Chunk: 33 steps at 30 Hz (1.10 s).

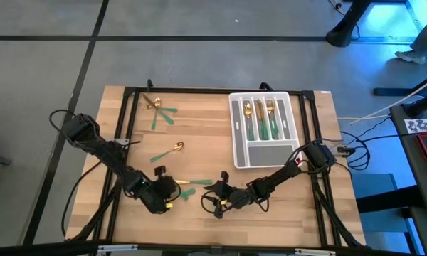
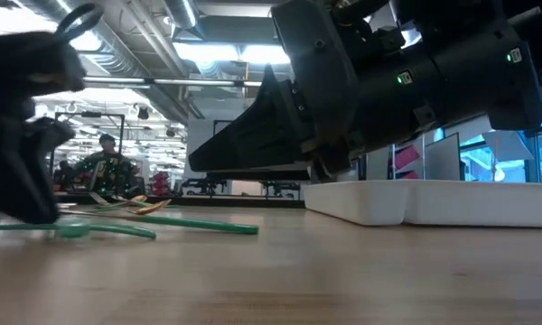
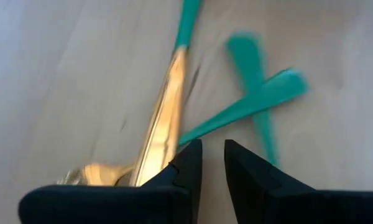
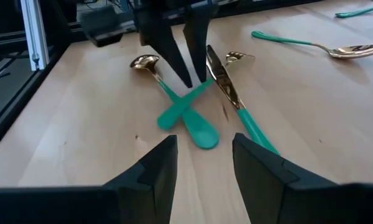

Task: Sort silverware
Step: Put the green knife into the silverware tray

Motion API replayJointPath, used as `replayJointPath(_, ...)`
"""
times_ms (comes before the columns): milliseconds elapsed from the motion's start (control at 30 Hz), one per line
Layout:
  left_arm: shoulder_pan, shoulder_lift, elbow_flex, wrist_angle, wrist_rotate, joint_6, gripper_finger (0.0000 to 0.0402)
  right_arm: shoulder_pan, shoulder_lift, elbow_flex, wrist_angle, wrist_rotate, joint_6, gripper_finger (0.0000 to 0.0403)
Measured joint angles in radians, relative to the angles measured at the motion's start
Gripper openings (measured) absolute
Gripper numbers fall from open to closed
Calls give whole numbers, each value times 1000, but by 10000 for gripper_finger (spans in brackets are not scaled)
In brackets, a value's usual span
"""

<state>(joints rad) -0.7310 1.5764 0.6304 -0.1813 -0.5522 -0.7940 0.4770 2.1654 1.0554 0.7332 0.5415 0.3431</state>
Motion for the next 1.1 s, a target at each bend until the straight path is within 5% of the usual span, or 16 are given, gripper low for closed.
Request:
replayJointPath(300, 35, 0, -36, 297, -2, 190, 59, 0, 0, 0, -6, 0, 22, 152)
replayJointPath(567, 75, 18, -36, 259, 144, 153, 54, 0, 0, 0, -6, 0, 22, 152)
replayJointPath(867, 151, 86, -37, 389, -43, 240, 19, -6, 0, 0, -14, 8, 31, 152)
replayJointPath(1100, 159, 80, -35, 313, 32, 147, 10, -6, 0, 0, -35, 8, 53, 152)
